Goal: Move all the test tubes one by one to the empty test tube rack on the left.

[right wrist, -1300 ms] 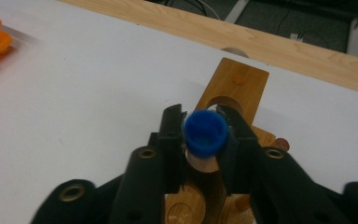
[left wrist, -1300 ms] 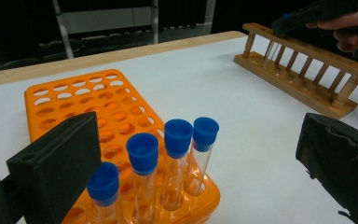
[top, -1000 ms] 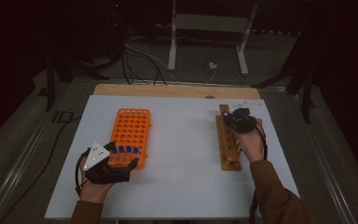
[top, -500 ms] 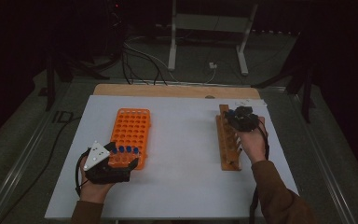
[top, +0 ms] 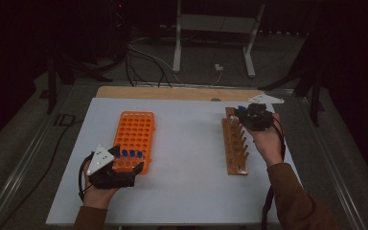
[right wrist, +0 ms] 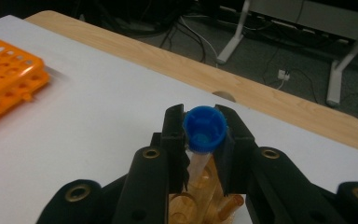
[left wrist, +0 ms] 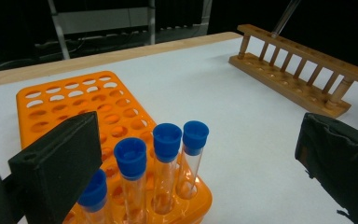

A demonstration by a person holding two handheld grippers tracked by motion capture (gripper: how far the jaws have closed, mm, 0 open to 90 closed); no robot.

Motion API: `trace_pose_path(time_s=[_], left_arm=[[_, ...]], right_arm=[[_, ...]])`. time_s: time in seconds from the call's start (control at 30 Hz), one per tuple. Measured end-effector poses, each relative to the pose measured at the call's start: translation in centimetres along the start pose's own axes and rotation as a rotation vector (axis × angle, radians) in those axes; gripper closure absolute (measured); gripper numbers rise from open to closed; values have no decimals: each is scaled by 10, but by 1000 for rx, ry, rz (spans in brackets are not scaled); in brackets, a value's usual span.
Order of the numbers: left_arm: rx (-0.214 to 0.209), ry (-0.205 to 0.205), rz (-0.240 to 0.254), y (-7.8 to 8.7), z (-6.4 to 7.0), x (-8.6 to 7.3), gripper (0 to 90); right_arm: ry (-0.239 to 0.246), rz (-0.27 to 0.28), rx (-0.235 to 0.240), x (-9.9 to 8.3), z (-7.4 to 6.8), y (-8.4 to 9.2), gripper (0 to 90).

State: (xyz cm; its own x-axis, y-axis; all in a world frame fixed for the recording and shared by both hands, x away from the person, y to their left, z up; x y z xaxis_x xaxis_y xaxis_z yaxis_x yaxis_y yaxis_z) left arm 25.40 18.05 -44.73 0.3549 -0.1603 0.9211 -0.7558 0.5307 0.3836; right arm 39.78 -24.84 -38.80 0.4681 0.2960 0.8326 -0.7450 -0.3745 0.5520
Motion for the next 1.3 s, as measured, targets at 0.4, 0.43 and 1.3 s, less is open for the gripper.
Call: trace_pose_path(time_s=[0.4,0.43,1.3], left_arm=[[-1,-35,38,-1,18,16,24],[0,-46,38,-3,21,17,27],[-103,-165,-34,-68,99,42,168]], right_arm=[[71,-5,119,8,-39,7,760],[75,-7,135,8,-43,6,759],[56,-3,439,1,-110,18,758]])
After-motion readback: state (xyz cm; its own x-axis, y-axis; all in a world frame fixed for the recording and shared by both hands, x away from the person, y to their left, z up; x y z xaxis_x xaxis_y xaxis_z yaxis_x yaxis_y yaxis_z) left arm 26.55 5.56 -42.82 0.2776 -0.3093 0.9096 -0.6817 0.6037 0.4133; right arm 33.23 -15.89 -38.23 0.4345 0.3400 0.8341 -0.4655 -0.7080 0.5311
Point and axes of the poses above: each handheld gripper's, and its own axes: y roughly backward along the jaws, x roughly out of its top, z roughly to its right, the point moved 1 cm from there along -y, roughly forward along the jaws, and after that the axes turned 2 degrees about x, right-handed, at the moved point
